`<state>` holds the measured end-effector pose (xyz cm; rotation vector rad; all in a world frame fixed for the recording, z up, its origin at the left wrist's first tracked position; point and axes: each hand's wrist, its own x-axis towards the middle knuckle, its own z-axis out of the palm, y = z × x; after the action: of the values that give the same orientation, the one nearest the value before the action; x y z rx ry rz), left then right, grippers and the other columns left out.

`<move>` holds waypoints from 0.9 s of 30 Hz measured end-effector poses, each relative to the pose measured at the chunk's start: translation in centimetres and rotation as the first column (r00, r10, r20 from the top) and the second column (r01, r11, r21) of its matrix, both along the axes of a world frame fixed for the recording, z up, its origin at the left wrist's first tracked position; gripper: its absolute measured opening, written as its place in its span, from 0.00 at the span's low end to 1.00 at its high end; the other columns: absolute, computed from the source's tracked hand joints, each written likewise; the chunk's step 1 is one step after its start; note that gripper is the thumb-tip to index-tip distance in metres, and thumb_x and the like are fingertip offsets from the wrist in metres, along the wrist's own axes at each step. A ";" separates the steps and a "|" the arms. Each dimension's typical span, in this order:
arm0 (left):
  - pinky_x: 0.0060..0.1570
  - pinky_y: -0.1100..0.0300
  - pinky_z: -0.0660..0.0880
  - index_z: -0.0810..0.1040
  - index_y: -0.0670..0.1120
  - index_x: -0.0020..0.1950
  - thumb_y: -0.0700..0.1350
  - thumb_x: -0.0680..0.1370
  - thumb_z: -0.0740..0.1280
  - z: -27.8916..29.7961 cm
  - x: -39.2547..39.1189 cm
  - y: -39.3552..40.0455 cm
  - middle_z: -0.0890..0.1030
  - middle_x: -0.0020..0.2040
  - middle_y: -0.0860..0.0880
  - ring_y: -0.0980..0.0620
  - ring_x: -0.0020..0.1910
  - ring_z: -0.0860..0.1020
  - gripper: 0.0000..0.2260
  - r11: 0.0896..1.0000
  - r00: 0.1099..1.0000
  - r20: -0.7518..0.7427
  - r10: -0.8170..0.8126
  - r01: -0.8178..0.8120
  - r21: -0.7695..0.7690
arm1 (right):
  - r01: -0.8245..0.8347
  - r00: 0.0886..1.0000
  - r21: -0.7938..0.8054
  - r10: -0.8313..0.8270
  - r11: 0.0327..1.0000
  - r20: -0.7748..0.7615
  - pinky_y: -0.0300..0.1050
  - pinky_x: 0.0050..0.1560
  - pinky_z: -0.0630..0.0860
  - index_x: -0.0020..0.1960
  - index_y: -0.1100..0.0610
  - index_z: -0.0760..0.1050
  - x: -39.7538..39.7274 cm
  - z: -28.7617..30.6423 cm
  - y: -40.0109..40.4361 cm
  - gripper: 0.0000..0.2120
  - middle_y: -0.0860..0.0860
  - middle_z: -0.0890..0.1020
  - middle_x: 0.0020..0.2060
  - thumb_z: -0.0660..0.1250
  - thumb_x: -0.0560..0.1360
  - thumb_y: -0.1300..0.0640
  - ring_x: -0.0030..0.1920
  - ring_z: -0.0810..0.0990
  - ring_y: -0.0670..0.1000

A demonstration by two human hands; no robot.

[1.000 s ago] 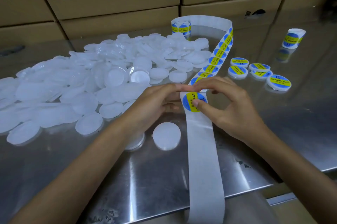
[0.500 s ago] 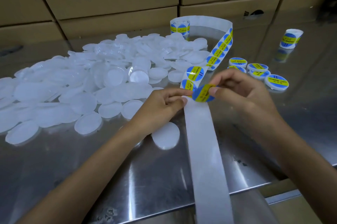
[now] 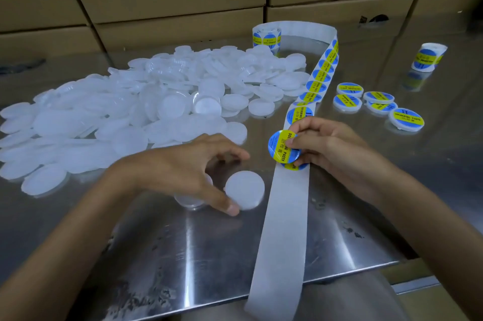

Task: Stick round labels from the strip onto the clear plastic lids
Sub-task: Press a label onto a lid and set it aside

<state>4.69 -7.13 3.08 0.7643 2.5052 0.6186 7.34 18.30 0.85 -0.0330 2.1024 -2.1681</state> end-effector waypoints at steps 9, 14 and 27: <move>0.57 0.66 0.69 0.82 0.58 0.56 0.56 0.66 0.81 -2.2 -1.7 1.4 0.78 0.54 0.56 0.58 0.57 0.73 0.21 0.974 0.974 -0.199 0.108 -0.064 0.215 | -0.293 0.956 0.169 0.285 0.941 0.073 0.38 0.40 0.79 0.47 0.58 0.76 -3.6 1.8 -2.6 0.09 0.54 0.82 0.39 0.72 0.72 0.68 0.39 0.81 0.49; 0.53 0.70 0.69 0.84 0.59 0.51 0.62 0.60 0.77 -3.4 -1.9 1.5 0.79 0.52 0.55 0.57 0.54 0.74 0.21 0.927 0.967 -0.194 0.165 -0.085 0.366 | -0.415 0.908 0.338 0.410 0.845 0.092 0.37 0.38 0.78 0.49 0.59 0.74 -5.4 1.7 -2.9 0.13 0.55 0.83 0.39 0.72 0.70 0.70 0.39 0.80 0.49; 0.54 0.60 0.71 0.79 0.66 0.44 0.63 0.58 0.76 -3.5 -2.1 1.8 0.78 0.51 0.54 0.53 0.53 0.75 0.16 0.914 0.962 -0.205 0.178 -0.085 0.398 | -0.403 0.897 0.488 0.441 0.774 0.040 0.64 0.54 0.77 0.49 0.56 0.75 -5.4 0.8 -2.8 0.13 0.61 0.85 0.46 0.75 0.69 0.65 0.42 0.80 0.55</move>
<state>2.62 -5.34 -0.40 0.8522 2.7054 1.1584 1.91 15.48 1.64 -0.4999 2.3361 -1.3646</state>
